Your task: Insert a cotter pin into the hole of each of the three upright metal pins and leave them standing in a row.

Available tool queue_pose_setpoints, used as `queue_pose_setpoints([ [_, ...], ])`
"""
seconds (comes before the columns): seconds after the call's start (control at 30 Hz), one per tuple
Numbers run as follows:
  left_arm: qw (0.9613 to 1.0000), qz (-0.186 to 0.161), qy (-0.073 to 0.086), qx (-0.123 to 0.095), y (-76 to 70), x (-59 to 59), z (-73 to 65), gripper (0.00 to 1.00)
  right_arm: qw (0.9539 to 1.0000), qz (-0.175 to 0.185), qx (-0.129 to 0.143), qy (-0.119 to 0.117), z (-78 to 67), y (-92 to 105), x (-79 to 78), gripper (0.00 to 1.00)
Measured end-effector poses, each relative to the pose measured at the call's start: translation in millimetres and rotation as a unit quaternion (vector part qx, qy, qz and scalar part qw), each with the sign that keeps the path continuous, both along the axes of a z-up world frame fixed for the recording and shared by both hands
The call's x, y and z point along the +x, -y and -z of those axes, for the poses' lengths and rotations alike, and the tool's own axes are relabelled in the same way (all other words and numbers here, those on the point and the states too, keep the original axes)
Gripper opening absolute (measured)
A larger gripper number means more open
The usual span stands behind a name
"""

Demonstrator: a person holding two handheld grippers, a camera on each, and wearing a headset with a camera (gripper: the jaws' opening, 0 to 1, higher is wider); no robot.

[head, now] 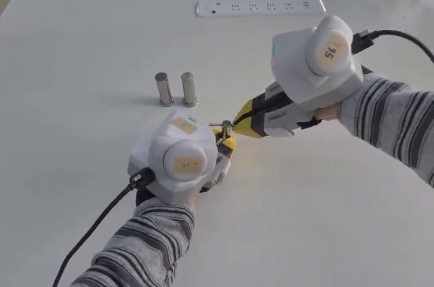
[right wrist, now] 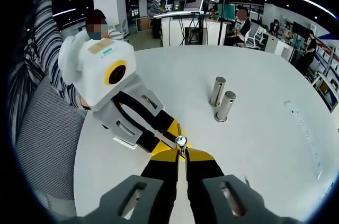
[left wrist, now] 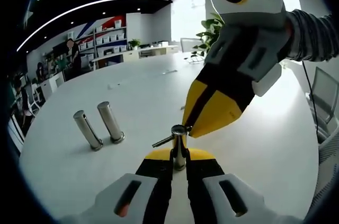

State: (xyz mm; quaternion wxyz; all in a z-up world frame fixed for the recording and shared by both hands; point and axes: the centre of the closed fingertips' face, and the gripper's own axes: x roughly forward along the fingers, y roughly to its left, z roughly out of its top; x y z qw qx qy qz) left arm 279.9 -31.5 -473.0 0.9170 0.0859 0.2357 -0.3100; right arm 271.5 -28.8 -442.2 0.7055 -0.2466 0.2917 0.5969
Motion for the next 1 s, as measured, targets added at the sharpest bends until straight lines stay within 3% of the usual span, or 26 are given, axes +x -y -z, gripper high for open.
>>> queue_pose_setpoints([
  [0.13, 1.0, 0.004, 0.003, 0.003, 0.6, 0.2, 0.0, 0.05, 0.9994, 0.031, 0.001, -0.017, 1.1, 4.1, 3.1, 0.11],
  [0.2, 1.0, 0.005, 0.002, 0.002, 0.6, 0.3, 0.0, 0.05, 0.9981, 0.055, 0.014, -0.025, -0.6, 5.9, 4.5, 0.14],
  [0.27, 1.0, 0.005, 0.001, 0.001, 0.7, 0.2, -0.1, 0.05, 0.9953, 0.081, 0.032, -0.041, -1.7, 8.6, 5.4, 0.21],
  [0.4, 1.0, 0.006, 0.001, 0.002, 0.2, 1.0, -0.1, 0.05, 0.992, 0.11, 0.041, -0.047, -0.6, 17.7, 6.6, 0.28],
  [0.5, 1.0, 0.006, -0.001, -0.001, -0.5, 2.6, -0.3, 0.05, 0.9868, 0.142, 0.059, -0.052, -2.8, 24.3, 8.3, 0.33],
  [0.8, 0.9999, 0.002, -0.004, 0.011, -15.6, 7.4, -0.9, 0.05, 0.9749, 0.192, 0.086, -0.073, -4.2, 40.8, 4.4, 0.35],
  [1.0, 0.9999, -0.005, 0.002, 0.014, -31.8, 14.0, -6.1, 0.05, 0.9724, 0.202, 0.088, -0.076, -4.0, 41.2, 2.7, 0.36],
])
